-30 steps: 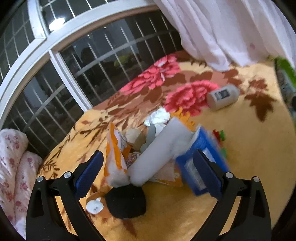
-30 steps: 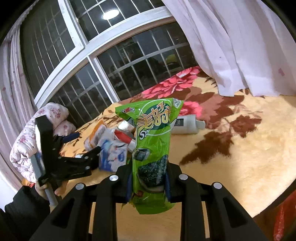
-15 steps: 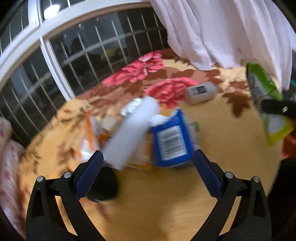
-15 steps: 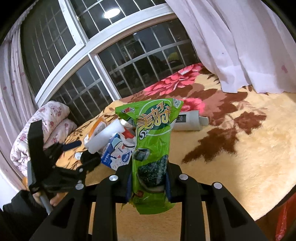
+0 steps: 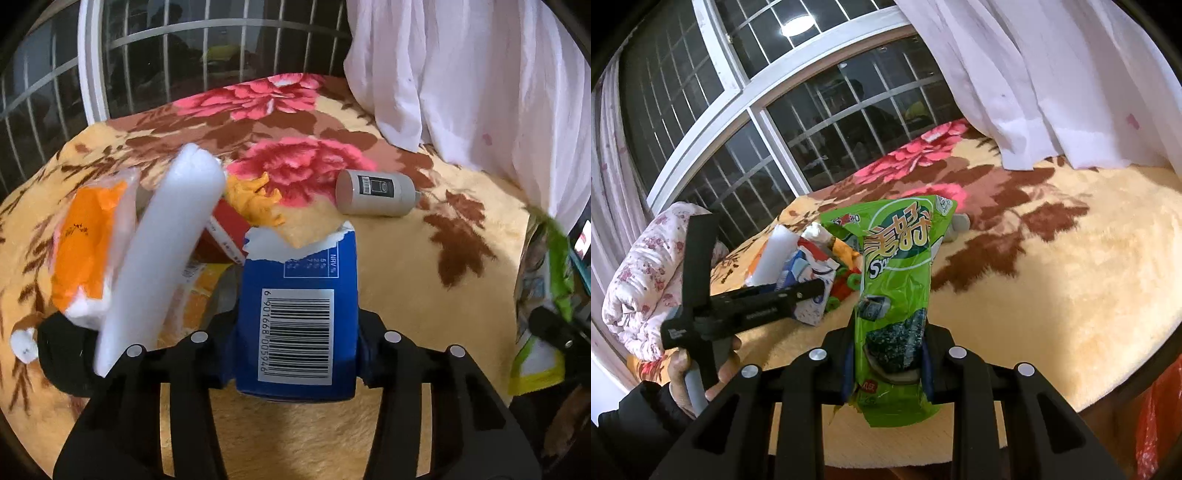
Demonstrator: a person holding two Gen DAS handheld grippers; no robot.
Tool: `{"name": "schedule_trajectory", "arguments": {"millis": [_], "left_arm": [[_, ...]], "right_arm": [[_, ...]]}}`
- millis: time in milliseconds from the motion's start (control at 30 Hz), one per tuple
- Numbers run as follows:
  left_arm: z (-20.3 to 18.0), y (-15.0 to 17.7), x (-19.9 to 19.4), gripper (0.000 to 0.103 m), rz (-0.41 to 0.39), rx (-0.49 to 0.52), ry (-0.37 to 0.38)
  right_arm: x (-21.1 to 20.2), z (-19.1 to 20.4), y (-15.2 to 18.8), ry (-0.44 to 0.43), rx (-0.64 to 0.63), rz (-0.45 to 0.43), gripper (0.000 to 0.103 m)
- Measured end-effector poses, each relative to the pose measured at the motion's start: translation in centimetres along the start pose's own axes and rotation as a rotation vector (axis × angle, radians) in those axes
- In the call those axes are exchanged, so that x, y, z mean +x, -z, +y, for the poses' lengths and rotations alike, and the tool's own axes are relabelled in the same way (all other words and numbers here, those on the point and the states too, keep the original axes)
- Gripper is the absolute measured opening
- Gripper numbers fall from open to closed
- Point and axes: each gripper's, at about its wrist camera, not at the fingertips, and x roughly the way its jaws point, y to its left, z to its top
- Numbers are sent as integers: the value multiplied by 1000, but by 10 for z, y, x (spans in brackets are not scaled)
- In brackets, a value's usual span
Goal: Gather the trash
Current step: 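Grasp the blue milk carton with the left gripper while the right gripper holds the snack bag, then carry both items over the orange bucket and open both grippers to drop them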
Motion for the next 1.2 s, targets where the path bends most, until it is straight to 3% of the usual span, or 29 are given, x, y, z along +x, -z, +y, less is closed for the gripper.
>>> {"name": "schedule_trajectory", "arguments": {"millis": [100,267,367,467,600,800,933,1200], "left_arm": [[3,4,-15,46,-21,-41,3],[-10,22,-82,46,-138,-36,25],[-19,45,-126,46,-196,-23,17],[-24,80,-156,46,-199,-29,9],[-33,149,-162,46,-103,-19,-31],[-27,234,-110,46,117,-79,-58],[-22,261,-67,46,240,-105,-94],[-1,282,5,46,440,-128,-164]], "right_arm": [[-3,-1,3,-2,5,2,27],[-13,7,5,-24,-13,-2,27],[-22,21,9,-55,-50,6,27],[-33,40,22,-108,-117,46,27],[-44,61,59,-168,-237,155,27],[-29,73,143,-172,-387,426,27],[5,74,186,-102,-439,578,27],[97,73,245,-29,-468,844,27]]}}
